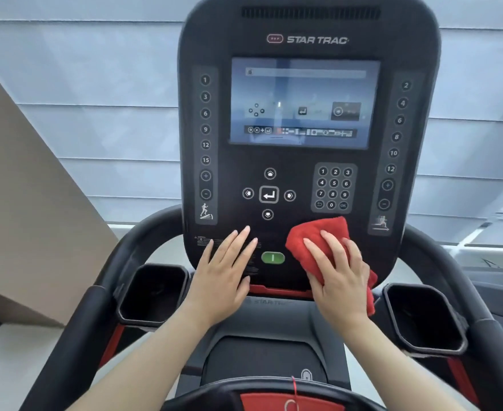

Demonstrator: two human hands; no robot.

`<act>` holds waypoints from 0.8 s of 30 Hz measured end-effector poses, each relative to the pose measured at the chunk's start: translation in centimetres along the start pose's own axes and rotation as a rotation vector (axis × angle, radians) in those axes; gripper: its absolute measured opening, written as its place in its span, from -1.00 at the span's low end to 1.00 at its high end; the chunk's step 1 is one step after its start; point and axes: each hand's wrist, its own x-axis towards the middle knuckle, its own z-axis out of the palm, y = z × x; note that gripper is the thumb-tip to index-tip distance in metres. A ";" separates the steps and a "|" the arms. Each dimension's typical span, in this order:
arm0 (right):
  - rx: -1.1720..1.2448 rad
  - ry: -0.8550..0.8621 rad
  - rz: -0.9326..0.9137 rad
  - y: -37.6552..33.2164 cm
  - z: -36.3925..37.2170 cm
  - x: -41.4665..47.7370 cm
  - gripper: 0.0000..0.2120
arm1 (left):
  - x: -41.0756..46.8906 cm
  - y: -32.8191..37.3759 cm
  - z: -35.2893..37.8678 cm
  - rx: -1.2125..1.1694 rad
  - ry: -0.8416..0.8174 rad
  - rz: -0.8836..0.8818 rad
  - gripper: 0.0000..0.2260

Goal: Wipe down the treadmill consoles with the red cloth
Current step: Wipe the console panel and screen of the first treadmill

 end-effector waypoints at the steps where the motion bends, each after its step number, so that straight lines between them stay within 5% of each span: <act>1: 0.008 -0.004 -0.011 -0.4 0.1 0.4 -0.57 | -0.2 -0.6 -0.2 0.002 0.001 -0.006 -0.43; 9: 0.081 0.064 0.127 -7.4 1.4 5.3 -0.60 | 0.3 -6.6 -2.5 0.022 0.080 -0.143 -0.28; 16: 0.018 -0.017 0.036 -10.5 3.3 1.7 -0.55 | 0.1 -7.9 -1.7 -0.003 0.109 -0.077 -0.23; 24: 0.039 0.099 0.150 -11.6 2.2 8.3 -0.61 | 0.7 -10.4 -2.4 -0.062 0.160 -0.001 -0.14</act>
